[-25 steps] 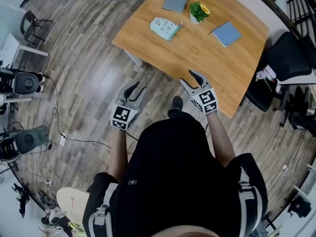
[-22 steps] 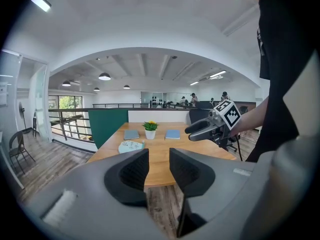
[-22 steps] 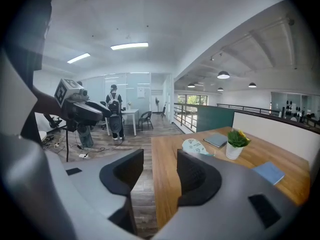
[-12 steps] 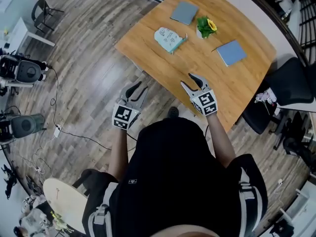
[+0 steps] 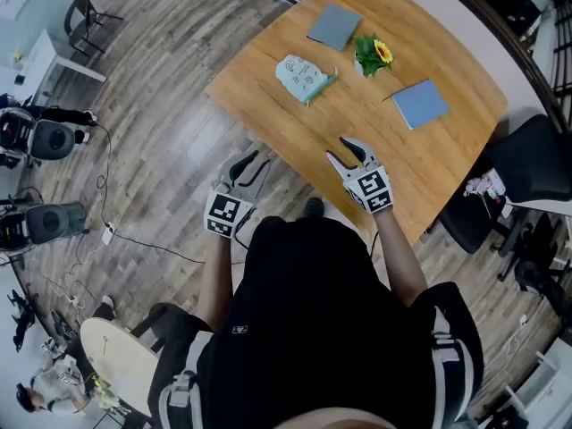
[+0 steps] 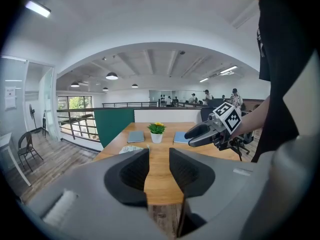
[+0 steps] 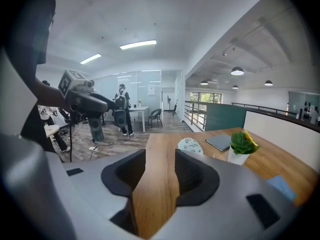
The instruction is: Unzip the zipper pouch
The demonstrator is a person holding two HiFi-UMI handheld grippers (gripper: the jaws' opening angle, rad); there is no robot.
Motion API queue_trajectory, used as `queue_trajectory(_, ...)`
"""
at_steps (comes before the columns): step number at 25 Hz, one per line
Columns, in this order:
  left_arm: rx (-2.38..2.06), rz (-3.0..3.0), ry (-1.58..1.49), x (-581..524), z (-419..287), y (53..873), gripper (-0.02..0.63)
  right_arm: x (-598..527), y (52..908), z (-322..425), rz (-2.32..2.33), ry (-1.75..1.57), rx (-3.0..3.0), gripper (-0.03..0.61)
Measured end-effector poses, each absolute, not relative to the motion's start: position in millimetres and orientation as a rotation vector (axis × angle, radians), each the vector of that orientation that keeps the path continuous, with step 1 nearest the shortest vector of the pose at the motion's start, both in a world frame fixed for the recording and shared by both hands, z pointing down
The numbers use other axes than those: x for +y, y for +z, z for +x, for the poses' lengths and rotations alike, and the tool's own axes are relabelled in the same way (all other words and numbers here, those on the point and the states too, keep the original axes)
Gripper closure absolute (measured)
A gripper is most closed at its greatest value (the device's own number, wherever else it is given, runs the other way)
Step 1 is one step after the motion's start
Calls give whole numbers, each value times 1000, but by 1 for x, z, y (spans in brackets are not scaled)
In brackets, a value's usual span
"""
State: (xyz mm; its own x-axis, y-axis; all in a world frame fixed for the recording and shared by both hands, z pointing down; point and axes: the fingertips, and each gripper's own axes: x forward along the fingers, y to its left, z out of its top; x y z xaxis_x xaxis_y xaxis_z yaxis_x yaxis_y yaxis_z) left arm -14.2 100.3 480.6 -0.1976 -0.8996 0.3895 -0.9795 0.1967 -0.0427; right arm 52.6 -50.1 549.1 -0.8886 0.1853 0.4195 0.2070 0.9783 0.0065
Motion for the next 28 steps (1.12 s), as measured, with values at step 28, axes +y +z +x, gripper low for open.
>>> queue_trajectory(28, -1608, 2292, 694, -33, -127, 559, 491, -121, 574, 8, 414, 306, -2671, 408)
